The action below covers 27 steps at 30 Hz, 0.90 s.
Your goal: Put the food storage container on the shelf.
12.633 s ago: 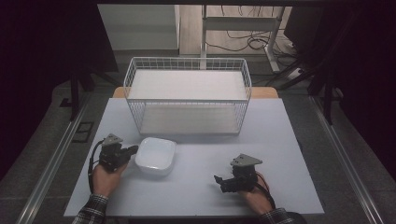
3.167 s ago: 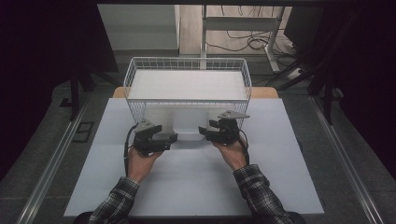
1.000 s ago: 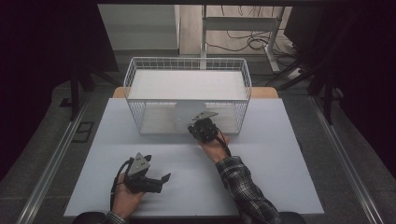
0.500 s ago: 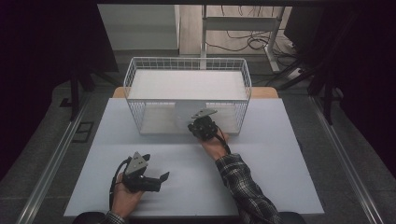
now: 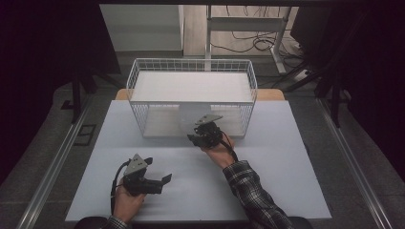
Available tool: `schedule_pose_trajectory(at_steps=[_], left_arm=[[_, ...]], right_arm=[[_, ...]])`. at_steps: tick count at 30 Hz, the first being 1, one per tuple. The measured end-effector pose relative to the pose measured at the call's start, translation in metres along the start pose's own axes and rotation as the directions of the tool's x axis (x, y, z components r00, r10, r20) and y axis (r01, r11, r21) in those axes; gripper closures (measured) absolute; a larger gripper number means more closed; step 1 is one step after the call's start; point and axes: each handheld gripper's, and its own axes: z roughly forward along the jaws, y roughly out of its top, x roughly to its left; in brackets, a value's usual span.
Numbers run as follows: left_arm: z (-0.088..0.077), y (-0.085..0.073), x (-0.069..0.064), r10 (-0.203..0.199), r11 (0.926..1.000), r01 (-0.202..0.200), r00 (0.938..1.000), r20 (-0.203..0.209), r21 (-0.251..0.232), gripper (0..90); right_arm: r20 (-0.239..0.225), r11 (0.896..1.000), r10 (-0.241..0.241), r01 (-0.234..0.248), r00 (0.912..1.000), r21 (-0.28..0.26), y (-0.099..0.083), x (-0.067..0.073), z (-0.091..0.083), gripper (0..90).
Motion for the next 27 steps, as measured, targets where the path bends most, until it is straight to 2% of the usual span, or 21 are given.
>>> schedule_pose_trajectory(at_steps=[7, 13, 20, 24, 27], left_arm=[[0.001, 0.0, -0.001, 0.006, 1.0, -0.006, 1.0, 0.001, 0.006, 1.8], [0.001, 0.0, 0.0, 0.001, 1.0, -0.001, 1.0, 0.002, 0.006, 2.0], [0.002, 0.0, 0.0, 0.0, 0.9999, 0.0, 0.9999, 0.011, 0.016, 1.9], [0.003, -0.001, 0.0, 0.004, 0.9997, -0.005, 0.9999, 0.014, 0.023, 1.9], [0.003, -0.001, 0.0, 0.005, 0.9997, -0.006, 0.9999, 0.015, 0.024, 1.9]], right_arm=[[-0.019, 1.0, 0.006, -0.006, 0.9998, 0.0, -0.002, 0.003, -0.01, 39.0], [-0.033, 1.0, 0.013, -0.013, 0.9994, -0.008, -0.01, 0.005, -0.026, 22.8], [-0.04, 0.999, 0.036, -0.037, 0.9986, -0.017, -0.034, 0.009, -0.062, 6.7], [-0.04, 0.998, 0.06, -0.06, 0.9974, -0.003, -0.056, 0.01, -0.082, 1.2], [-0.034, 0.996, 0.088, -0.089, 0.9955, -0.012, -0.073, 0.009, -0.097, 0.0]])
